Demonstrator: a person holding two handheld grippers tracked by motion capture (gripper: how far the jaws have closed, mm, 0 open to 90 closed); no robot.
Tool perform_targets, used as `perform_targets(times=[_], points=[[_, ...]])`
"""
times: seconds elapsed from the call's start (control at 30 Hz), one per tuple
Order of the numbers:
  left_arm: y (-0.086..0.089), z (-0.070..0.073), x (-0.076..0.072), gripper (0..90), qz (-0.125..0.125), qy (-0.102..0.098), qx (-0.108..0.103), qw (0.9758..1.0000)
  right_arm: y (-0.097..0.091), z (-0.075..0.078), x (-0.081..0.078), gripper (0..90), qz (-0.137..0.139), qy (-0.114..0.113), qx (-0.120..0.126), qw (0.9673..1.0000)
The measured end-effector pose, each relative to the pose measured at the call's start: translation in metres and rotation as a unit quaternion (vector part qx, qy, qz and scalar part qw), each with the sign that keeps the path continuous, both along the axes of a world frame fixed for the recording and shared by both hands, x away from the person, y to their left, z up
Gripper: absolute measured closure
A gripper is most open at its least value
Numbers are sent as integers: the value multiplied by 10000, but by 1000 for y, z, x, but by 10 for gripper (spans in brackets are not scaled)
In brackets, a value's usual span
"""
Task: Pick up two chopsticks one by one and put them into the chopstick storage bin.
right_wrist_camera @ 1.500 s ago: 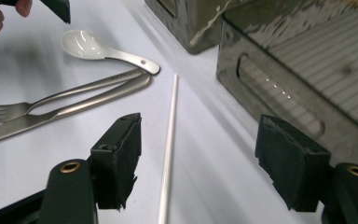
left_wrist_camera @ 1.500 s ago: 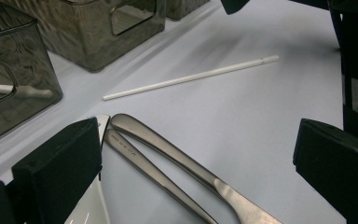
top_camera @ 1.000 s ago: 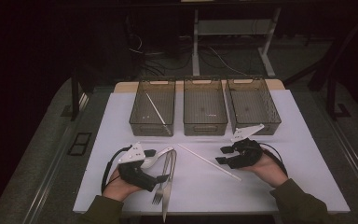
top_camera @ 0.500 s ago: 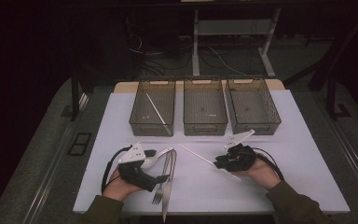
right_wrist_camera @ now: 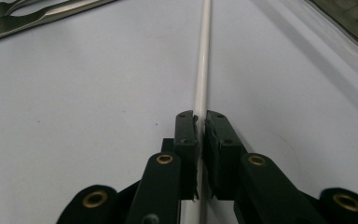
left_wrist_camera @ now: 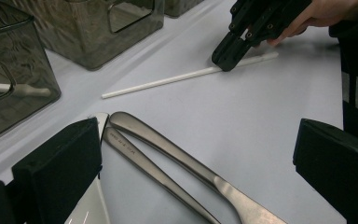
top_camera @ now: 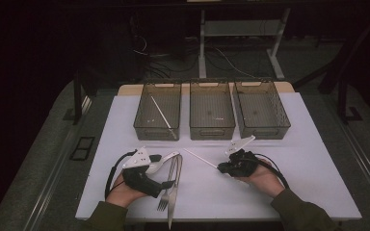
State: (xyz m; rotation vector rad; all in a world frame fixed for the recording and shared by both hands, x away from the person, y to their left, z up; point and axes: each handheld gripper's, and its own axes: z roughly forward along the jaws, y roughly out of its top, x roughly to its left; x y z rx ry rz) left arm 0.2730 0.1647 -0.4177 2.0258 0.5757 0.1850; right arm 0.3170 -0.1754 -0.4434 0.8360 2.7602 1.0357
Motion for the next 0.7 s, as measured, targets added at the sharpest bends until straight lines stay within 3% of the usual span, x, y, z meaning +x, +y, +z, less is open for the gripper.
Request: perform_targets(times=[0.5, 0.7], points=[[0, 1, -1, 12, -3, -22, -29, 10000, -4, 5, 1, 843, -107, 79, 64, 9999], [0, 1, -1, 12, -4, -20, -31, 10000, -14, 16, 1, 843, -178, 61, 266, 9995]])
